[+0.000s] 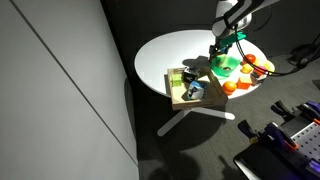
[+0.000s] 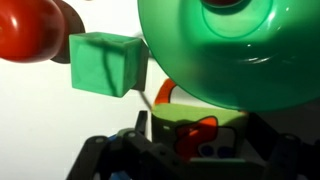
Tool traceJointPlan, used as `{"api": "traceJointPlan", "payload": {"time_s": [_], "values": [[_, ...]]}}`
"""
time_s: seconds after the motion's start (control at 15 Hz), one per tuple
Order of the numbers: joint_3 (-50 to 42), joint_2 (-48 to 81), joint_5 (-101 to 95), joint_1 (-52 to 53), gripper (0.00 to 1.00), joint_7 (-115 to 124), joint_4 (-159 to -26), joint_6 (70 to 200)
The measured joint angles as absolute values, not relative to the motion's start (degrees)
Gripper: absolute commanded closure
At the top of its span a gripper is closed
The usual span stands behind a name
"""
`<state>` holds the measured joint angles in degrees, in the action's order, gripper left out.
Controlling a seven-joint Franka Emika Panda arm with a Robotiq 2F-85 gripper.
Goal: Pick up the square plush toy from the table and put it in the green bowl
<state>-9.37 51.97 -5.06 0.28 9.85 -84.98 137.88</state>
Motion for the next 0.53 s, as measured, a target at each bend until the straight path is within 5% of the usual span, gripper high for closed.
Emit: {"api": "traceJointPlan", "payload": {"time_s": [0.4,0.53], "values": [[-9.4,52.3,-5.1,0.2,0.75,9.9,-83.1,136.0],[-9.4,52.3,-5.1,0.2,0.81,9.9,-82.6,135.8]]}}
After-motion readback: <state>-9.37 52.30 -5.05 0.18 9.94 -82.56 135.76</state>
